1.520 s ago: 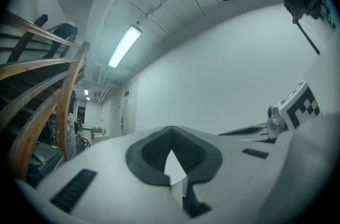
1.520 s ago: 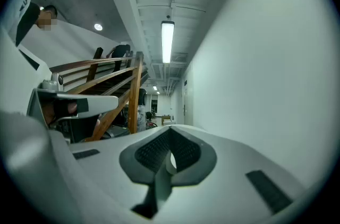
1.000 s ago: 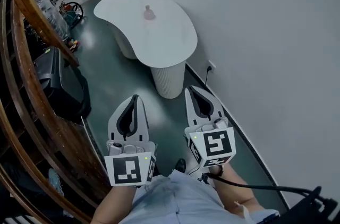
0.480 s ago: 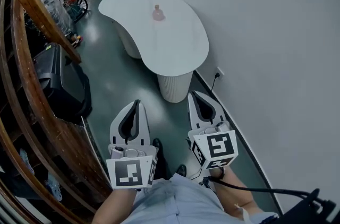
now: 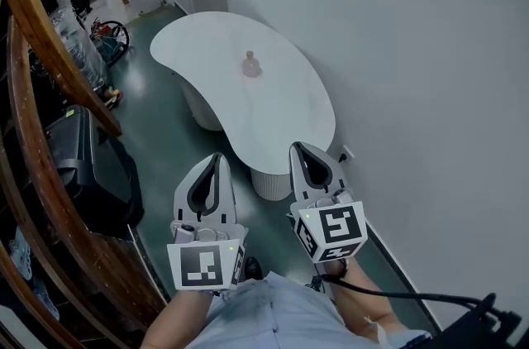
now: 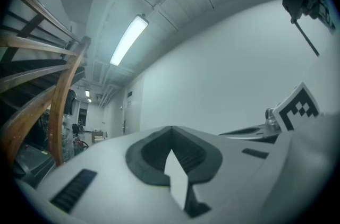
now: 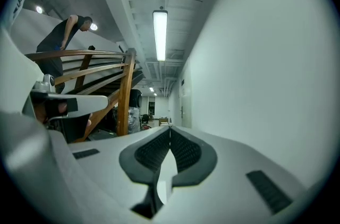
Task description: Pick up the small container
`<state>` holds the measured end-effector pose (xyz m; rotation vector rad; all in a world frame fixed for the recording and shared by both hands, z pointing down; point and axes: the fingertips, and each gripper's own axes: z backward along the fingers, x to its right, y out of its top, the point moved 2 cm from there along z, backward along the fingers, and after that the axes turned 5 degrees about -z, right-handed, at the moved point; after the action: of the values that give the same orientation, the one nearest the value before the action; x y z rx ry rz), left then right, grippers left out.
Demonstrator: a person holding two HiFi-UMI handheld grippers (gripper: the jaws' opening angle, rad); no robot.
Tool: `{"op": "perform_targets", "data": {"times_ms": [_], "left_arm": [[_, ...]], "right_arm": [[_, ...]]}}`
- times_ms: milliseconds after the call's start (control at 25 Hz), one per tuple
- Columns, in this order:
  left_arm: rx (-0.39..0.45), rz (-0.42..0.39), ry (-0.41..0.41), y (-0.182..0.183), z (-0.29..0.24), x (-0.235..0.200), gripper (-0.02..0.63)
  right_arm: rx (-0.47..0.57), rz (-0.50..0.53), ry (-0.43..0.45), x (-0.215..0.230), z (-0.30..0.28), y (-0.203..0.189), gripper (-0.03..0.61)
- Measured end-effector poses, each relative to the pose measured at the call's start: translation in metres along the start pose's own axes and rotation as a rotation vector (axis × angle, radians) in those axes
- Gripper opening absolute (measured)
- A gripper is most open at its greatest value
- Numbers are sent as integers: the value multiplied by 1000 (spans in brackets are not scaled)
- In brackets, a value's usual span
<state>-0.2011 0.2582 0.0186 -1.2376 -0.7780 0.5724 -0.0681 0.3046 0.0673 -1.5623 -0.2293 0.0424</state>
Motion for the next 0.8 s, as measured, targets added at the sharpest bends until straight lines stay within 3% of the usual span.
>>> {"op": "perform_targets", "data": {"times_ms": [280, 800], "left_arm": [[7, 5, -51, -16, -26, -17, 0], [-68, 41, -76, -53, -79, -22, -2]], "right_arm": [[17, 8, -33, -1, -34, -1, 2], [-36, -2, -59, 31, -82, -18, 2]]}}
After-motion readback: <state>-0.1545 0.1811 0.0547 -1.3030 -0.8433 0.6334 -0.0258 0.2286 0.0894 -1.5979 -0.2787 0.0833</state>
